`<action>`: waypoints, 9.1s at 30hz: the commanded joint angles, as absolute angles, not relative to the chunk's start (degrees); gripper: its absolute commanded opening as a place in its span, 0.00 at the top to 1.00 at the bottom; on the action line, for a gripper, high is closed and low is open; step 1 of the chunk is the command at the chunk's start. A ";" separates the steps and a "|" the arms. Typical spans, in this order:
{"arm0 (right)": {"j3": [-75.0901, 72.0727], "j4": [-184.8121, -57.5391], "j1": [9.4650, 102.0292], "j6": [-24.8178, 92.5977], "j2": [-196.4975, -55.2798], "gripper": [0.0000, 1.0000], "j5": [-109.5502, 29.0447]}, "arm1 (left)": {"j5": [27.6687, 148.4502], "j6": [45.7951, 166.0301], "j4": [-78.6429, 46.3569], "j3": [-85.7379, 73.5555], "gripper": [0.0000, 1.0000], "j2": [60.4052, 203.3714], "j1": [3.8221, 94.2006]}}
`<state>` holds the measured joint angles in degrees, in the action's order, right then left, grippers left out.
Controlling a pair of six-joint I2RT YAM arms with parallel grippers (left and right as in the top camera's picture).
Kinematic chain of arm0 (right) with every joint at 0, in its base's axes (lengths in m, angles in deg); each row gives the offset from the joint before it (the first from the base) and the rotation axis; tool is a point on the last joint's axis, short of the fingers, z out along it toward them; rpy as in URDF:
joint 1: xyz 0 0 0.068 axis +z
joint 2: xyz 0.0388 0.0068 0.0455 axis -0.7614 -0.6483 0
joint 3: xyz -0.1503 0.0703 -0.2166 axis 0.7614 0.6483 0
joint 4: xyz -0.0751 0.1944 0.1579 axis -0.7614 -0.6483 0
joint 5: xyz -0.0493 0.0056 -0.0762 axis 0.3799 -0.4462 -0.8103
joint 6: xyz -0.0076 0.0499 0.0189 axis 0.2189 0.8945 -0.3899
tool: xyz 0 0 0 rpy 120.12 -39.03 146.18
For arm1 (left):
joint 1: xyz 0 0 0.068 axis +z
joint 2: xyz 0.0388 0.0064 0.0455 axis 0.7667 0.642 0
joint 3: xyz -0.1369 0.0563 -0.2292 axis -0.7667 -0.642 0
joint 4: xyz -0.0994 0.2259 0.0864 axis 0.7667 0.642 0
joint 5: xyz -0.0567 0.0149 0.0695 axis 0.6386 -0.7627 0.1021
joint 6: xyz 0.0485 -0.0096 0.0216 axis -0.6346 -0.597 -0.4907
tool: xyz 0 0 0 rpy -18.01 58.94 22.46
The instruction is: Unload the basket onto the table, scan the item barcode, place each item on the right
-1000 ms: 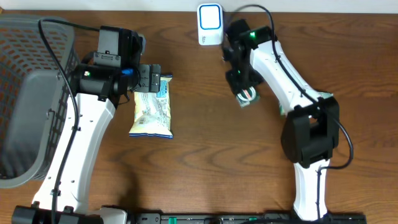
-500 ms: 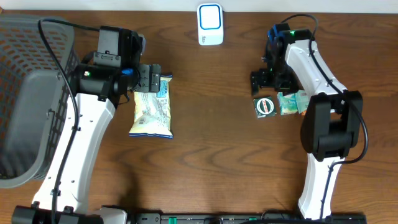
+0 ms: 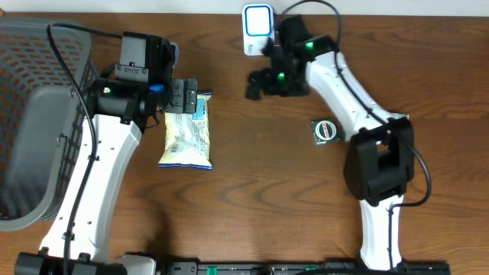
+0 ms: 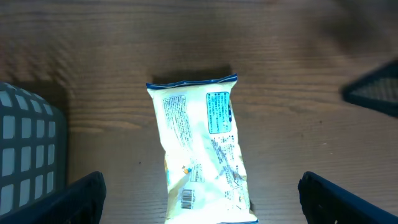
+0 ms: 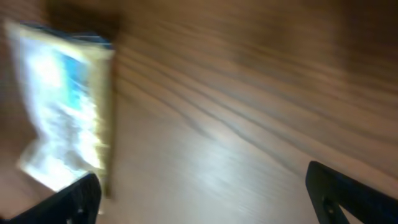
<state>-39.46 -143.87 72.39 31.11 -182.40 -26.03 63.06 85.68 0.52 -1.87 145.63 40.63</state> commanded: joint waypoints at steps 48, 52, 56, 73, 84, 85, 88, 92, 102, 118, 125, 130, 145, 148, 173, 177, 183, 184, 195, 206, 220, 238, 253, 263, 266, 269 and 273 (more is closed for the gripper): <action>-29.69 -134.10 93.42 52.34 -189.46 0.52 -45.14 | 62.75 84.68 0.63 -1.37 0.03 145.63 40.89; -29.74 -137.60 89.16 50.59 -188.24 0.47 -45.16 | 62.75 84.68 0.63 -1.37 0.03 145.63 40.89; -29.74 -139.68 85.20 42.28 -185.94 0.40 -45.18 | 62.75 84.68 0.63 -1.37 0.02 145.63 40.89; -35.22 -139.79 78.14 26.68 -175.67 0.28 -28.05 | 62.75 84.68 0.63 -1.37 0.02 145.63 40.89; -33.65 -138.52 84.70 37.34 -181.24 0.41 -23.67 | 62.75 84.68 0.63 -1.37 0.02 145.63 40.89; -33.65 -138.56 85.26 37.34 -181.96 0.40 -22.71 | 62.75 84.68 0.63 -1.37 0.02 145.63 40.89; -33.65 -139.39 86.07 37.34 -183.54 0.39 -22.30 | 62.75 84.68 0.63 -1.37 0.03 145.63 40.89; -33.65 -142.87 85.22 37.30 -184.13 0.39 -24.13 | 62.75 84.68 0.63 -1.37 0.02 145.63 40.89; -33.65 -156.09 78.80 29.98 -184.13 0.30 -32.15 | 62.75 84.68 0.63 -1.37 0.02 145.63 40.89; -37.04 -133.75 73.55 22.76 -184.00 0.48 -24.35 | 62.75 84.68 0.63 -1.37 0.02 145.63 40.89; -37.04 -117.23 76.63 26.02 -188.15 0.51 -17.62 | 62.75 84.68 0.63 -1.37 0.02 145.63 40.89; -37.04 -111.13 80.57 27.64 -191.69 0.50 -11.52 | 62.75 84.68 0.63 -1.37 0.02 145.63 40.89; -37.65 -112.68 77.48 32.88 -194.03 0.52 -28.92 | 62.75 84.68 0.63 -1.37 0.02 145.63 40.89; -37.78 -116.60 75.34 33.30 -192.63 0.54 -28.90 | 62.75 84.68 0.63 -1.37 0.02 145.63 40.89; -37.76 -154.30 56.74 8.03 -183.49 0.23 -20.53 | 62.75 84.68 0.63 -1.37 0.03 145.63 40.89; -37.76 -154.56 57.20 1.83 -186.77 0.21 -20.09 | 62.75 84.68 0.63 -1.37 0.02 145.63 40.89; -37.76 -154.37 58.73 -4.56 -189.66 0.20 -16.90 | 62.75 84.68 0.63 -1.37 0.02 145.63 40.89; -37.76 -154.12 59.04 -4.77 -190.16 0.19 -17.12 | 62.75 84.68 0.63 -1.37 0.03 145.63 40.89; -37.76 -153.93 63.67 -6.87 -195.82 0.41 -18.14 | 82.07 84.72 -1.40 -1.37 0.03 146.19 40.72; -37.78 -150.93 62.16 2.26 -197.20 0.99 -12.94 | 85.57 92.48 0.20 -1.44 0.22 158.06 38.07; -37.78 -148.99 57.33 14.11 -197.20 0.99 -8.88 | 91.93 96.20 -9.88 -1.50 0.92 158.48 35.27; -37.78 -149.60 58.66 14.22 -197.20 0.91 -8.90 | 90.64 109.07 -20.04 -1.50 0.93 177.38 28.87; -37.78 -151.74 58.58 11.99 -197.20 0.42 -4.99 | 88.06 111.82 -20.57 -1.54 0.93 184.57 28.87; -37.54 -147.57 63.36 16.19 -199.62 0.48 -4.40 | 88.08 111.80 -20.72 -1.54 0.92 184.57 28.87; -37.54 -146.61 64.17 16.78 -200.10 0.59 -4.40 | 88.08 111.80 -20.70 -1.54 0.92 184.57 28.87; -37.54 -146.63 63.87 16.80 -200.10 0.79 -4.16 | 88.08 111.50 -20.72 -1.52 0.93 184.53 28.87; -37.56 -146.65 62.49 16.75 -200.08 0.91 -2.36 | 88.08 109.75 -20.70 -1.52 0.93 182.98 29.13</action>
